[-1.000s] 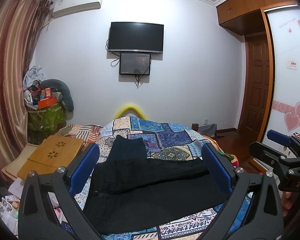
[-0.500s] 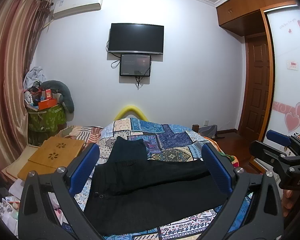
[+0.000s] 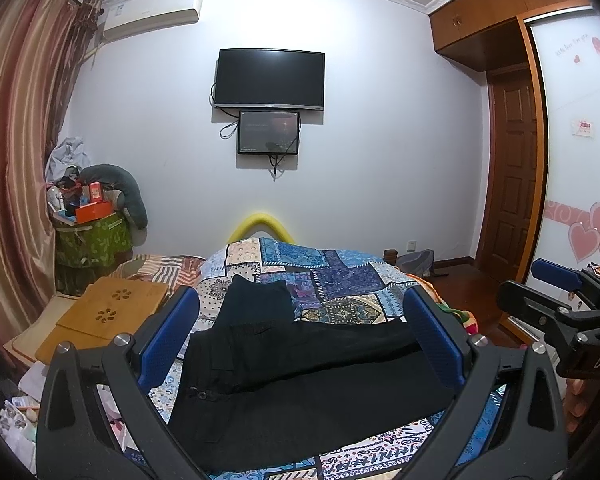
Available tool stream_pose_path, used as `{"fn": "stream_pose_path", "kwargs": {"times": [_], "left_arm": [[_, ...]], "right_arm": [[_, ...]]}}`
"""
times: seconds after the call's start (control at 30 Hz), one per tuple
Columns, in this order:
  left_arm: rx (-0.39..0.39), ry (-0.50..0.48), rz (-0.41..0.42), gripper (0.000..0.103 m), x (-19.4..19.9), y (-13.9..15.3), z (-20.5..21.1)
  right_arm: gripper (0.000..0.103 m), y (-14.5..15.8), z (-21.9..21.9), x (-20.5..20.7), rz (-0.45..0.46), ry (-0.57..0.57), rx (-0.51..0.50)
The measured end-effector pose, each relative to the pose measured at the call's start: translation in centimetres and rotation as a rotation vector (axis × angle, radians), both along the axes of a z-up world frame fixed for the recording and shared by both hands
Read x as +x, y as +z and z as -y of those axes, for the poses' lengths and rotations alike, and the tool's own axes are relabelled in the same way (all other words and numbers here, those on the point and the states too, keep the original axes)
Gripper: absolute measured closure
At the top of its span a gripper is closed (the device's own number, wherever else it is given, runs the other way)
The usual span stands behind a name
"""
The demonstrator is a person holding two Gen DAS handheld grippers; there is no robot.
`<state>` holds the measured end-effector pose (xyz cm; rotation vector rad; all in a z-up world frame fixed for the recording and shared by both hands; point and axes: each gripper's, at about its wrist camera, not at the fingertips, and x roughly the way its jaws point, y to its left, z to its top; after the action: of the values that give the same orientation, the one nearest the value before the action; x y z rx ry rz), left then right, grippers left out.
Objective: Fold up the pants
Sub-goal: 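Lower both grippers onto the black trousers' waistband and close them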
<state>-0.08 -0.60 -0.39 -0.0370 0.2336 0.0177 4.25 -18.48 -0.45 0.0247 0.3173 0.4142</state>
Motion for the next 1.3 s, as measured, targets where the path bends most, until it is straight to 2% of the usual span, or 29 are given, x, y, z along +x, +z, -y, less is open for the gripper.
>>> {"fn": "stream_pose_path", "kwargs": {"times": [0.57,0.73,0.93,1.3], "left_arm": [[0.006,-0.004,-0.005,0.0,0.2,-0.2,0.0],[0.008,-0.01,-0.031,0.0,1.4,-0.5,-0.4],[0.015,-0.016,-0.083,0.0,5.0,-1.1,-1.7],[0.038,0.091,-0.187,0.0,16.2,-3.5,-7.6]], "right_arm": [[0.0,-0.5,0.3,0.4,-0.015,-0.011,0.005],[0.0,-0.8,0.3,1.4,-0.029,-0.019,-0.002],[0.0,-1.8,0.1,4.2,-0.059,-0.028,-0.022],[0.0,-6.1,0.6,13.2,-0.157,-0.072,-0.108]]}}
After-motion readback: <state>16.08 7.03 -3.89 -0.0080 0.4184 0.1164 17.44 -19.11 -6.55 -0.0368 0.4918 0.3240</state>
